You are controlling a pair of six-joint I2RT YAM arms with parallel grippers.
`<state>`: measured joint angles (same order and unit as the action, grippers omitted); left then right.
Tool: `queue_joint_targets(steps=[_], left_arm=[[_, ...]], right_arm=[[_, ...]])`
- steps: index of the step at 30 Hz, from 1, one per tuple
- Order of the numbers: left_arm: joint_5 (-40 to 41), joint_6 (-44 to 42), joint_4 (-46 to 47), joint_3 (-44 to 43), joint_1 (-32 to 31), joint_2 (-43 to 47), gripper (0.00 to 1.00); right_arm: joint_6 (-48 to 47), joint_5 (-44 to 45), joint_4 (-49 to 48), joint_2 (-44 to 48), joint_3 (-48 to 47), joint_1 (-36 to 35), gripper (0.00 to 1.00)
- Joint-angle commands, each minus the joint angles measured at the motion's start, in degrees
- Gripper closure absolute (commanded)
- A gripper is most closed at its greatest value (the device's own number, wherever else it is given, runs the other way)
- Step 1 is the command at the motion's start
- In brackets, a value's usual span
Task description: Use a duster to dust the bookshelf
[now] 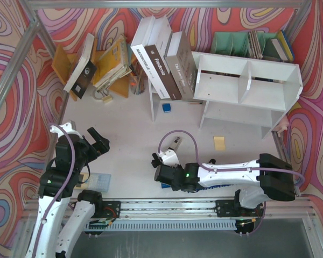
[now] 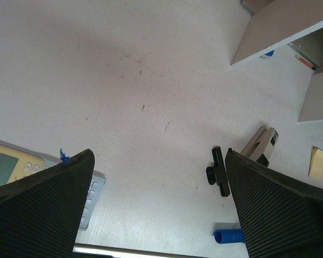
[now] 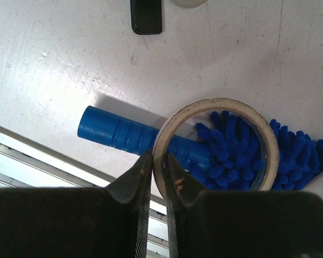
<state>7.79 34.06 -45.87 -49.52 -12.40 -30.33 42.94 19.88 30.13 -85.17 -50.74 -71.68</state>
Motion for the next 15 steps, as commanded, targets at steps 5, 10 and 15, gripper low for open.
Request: queue_joint_targets(steps=[5,10,15], left_arm=[[0.68,0.21,-0.72,0.65,-0.34,0.44,0.02],[0.82,0.30,-0.72,0.66,-0.34,0.53,0.02],[0.91,0.30,-0.76,0.65,-0.34,0.61,0.02]], right_arm=[[0.75,1.80,1.99,0.17,-2.25,-0.52,0.78],[1.23,2.55,2.33,0.22,-2.35,-0.50,0.78],[2.62,4.86,3.20,0.79,-2.86,-0.55,0.78]])
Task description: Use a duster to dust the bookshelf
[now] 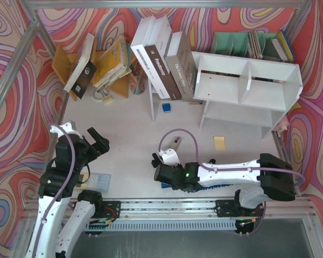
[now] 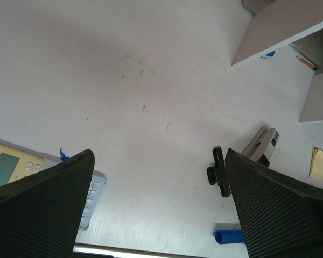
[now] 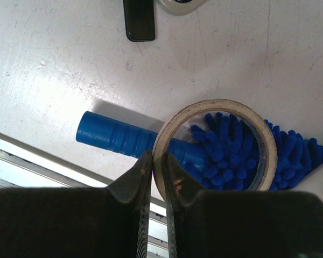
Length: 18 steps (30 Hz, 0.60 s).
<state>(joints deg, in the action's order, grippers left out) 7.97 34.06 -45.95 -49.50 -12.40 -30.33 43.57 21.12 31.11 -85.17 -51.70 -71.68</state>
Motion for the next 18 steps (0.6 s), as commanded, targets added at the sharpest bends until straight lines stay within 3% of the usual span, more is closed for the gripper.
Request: queue_joint_targets(steps=[1,18], left_arm=[[0.73,0.30,-0.69,0.69,-0.34,0.62,0.02],[1.03,0.39,-0.71,0.72,-0.39,0.80,0.02]], right_arm=[[2.29,4.15,2.42,1.00,-2.03,-0.52,0.79],[3.88,12.52,4.01,-0.78,-6.12,0.74,0.76]])
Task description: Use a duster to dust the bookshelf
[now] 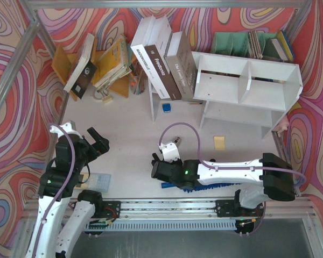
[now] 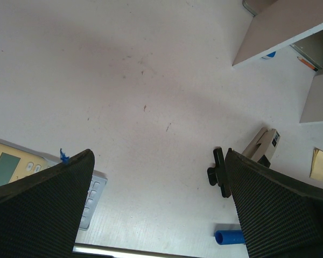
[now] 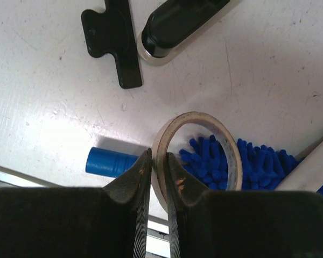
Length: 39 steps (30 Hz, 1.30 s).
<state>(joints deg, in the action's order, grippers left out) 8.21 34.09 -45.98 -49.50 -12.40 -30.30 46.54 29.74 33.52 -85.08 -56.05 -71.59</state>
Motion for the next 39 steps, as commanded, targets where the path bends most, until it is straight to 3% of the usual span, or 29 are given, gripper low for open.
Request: queue_joint_targets(steps=[1,24,39], left_arm=[[0.84,0.37,-0.69,0.72,-0.40,0.77,0.02],[1.02,0.19,-0.83,0.54,-0.30,0.50,0.02],[1.09,0.54,-0.86,0.72,-0.25,0.95,0.02]], right_arm=[[0.70,3.89,1.36,-1.18,-1.84,1.11,0.76],[-5.87,2.59,-6.32,-4.46,-2.52,11.47,0.82],[16.85,5.35,18.11,3.70,-0.28,11.48,0.69]])
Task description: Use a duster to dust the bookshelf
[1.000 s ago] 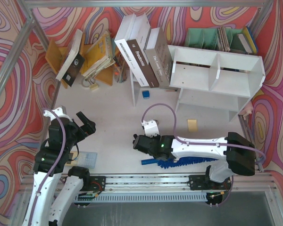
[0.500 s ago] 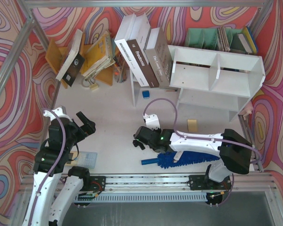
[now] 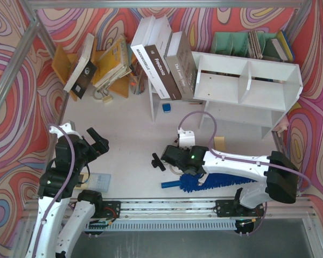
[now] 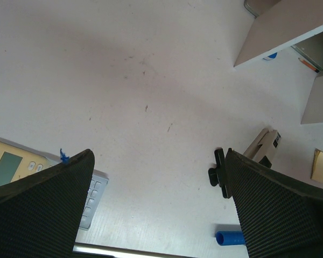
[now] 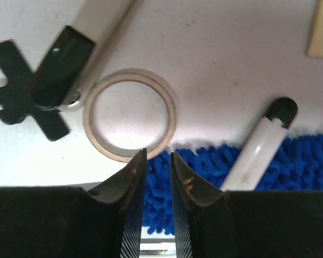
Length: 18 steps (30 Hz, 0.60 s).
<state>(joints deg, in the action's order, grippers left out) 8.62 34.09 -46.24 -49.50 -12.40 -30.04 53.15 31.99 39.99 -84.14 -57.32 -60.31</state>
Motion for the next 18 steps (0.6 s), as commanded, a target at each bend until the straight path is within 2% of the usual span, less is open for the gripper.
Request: queue_joint_targets(steps=[1,9,18], left_arm=[[0.69,0.63,-0.67,0.76,-0.26,0.76,0.02],[0.95,0.89,-0.70,0.98,-0.25,1.30,0.02],[0.87,0.89,-0.70,0.98,-0.25,1.28,0.02]], right_arm=[[12.38,3.40,13.33,2.97,1.17,0.20,0.69],[26.19,4.58,23.66,1.57,3.66,0.70,0.61],[25.05,2.89,21.35,3.44,6.78,4.30,0.58]])
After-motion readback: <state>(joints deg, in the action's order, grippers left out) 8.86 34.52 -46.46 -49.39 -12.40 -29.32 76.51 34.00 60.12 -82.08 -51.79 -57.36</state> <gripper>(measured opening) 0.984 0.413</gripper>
